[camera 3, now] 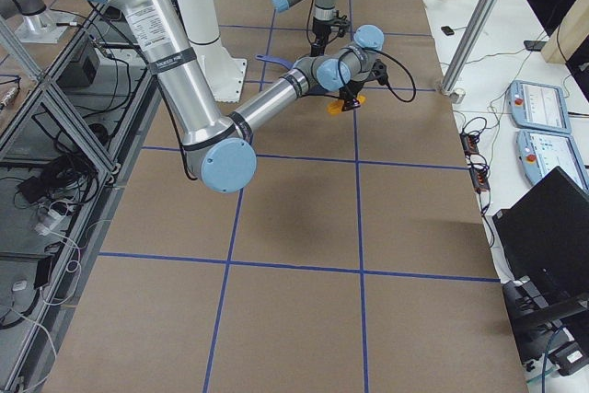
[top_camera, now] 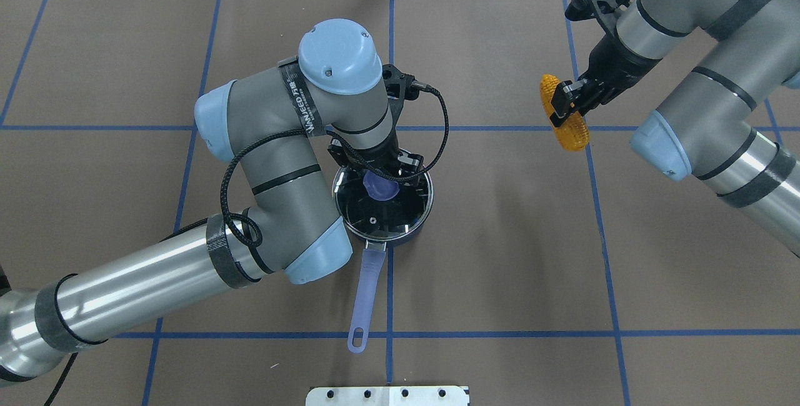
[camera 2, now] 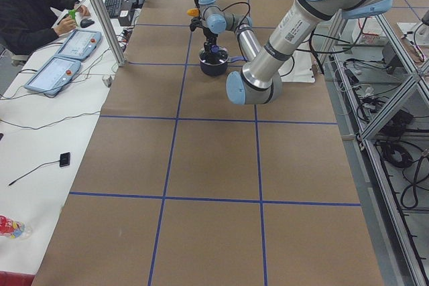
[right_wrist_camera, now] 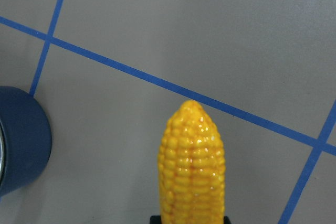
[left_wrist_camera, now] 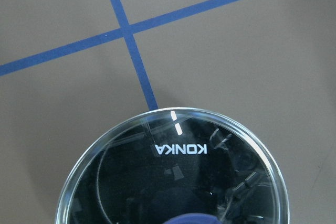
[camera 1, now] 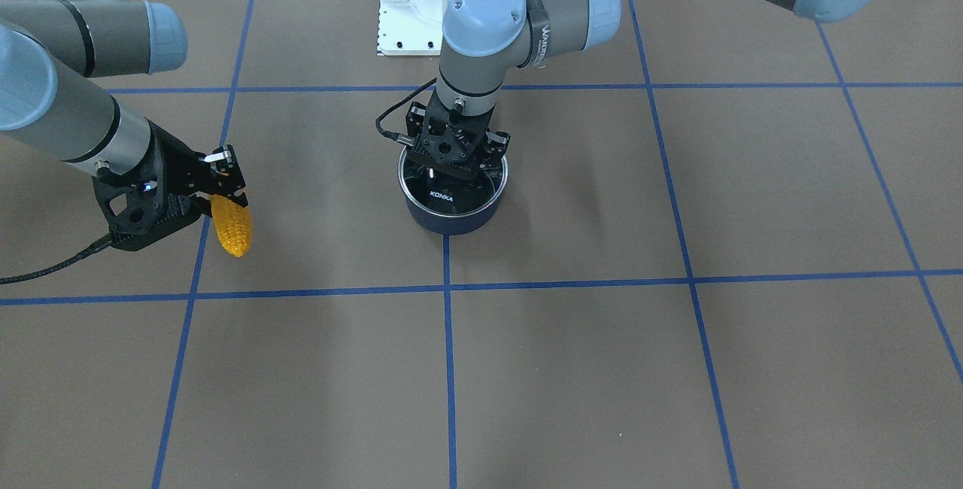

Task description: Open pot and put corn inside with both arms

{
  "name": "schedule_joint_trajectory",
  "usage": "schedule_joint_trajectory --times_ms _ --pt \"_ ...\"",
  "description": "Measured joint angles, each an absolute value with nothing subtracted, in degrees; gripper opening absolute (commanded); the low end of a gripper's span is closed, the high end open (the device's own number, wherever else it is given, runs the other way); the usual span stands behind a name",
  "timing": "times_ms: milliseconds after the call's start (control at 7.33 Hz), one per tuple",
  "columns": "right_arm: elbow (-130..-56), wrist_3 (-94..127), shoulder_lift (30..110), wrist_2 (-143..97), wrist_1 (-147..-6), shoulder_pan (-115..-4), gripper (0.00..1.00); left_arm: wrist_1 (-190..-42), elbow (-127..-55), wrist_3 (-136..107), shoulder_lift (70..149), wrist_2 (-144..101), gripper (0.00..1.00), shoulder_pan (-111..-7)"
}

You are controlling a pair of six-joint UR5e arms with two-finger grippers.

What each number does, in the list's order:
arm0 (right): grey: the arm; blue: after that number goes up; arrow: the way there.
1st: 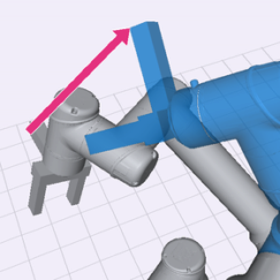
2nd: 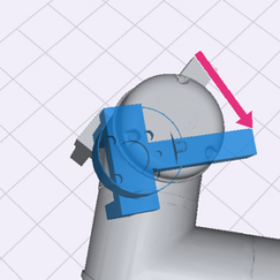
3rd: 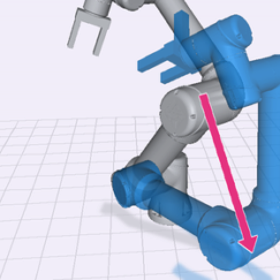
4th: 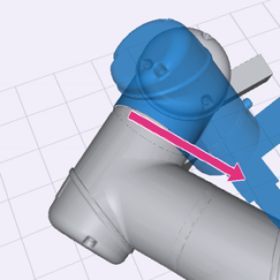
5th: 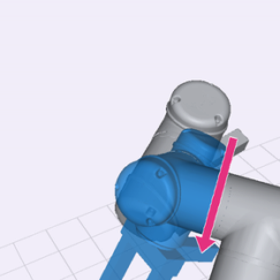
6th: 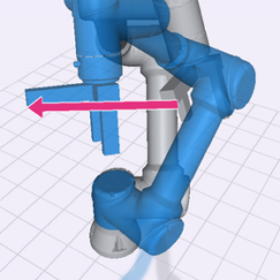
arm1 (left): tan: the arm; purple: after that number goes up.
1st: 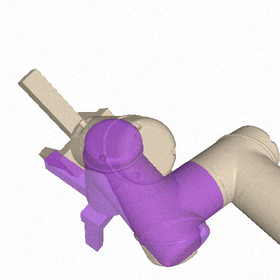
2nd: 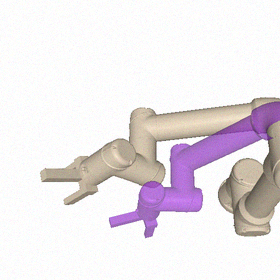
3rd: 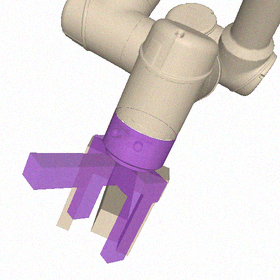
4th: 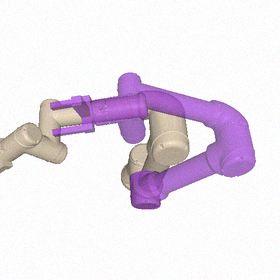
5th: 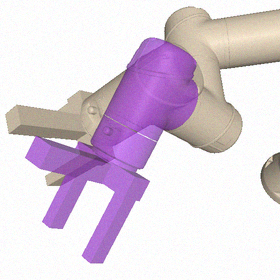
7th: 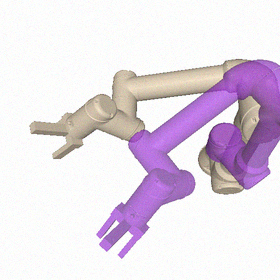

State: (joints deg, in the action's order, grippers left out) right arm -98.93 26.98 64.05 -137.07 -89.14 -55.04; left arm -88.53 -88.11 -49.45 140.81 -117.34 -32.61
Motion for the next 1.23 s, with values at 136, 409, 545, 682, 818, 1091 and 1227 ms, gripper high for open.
schedule_joint_trajectory --times_ms 136,409,545,682,818,1091,1227 --pt "-98.9 27.1 64.0 -136.9 -89.1 -54.7 0.36 -88.4 -88.2 -49.5 140.8 -117.3 0.61 -32.6" --pt "-99.0 28.1 63.7 -136.1 -89.0 -53.4 0.36 -88.1 -89.0 -49.4 140.6 -117.5 0.59 -32.5" --pt "-98.9 28.7 63.4 -135.7 -89.0 -52.7 0.36 -88.0 -89.9 -49.4 140.1 -117.6 0.58 -32.6" --pt "-98.9 29.2 63.0 -135.4 -89.0 -52.1 0.36 -87.7 -90.7 -49.2 139.7 -117.7 0.57 -32.7" --pt "-98.9 29.8 62.6 -135.3 -89.0 -51.4 0.36 -87.3 -91.2 -48.9 139.6 -117.7 0.56 -33.0" --pt "-98.8 31.1 61.7 -134.9 -88.9 -50.2 0.36 -86.3 -91.7 -48.5 139.5 -117.8 0.56 -33.8" --pt "-98.8 31.7 61.4 -134.6 -88.9 -49.6 0.36 -85.7 -91.9 -48.4 139.6 -117.9 0.56 -34.2"
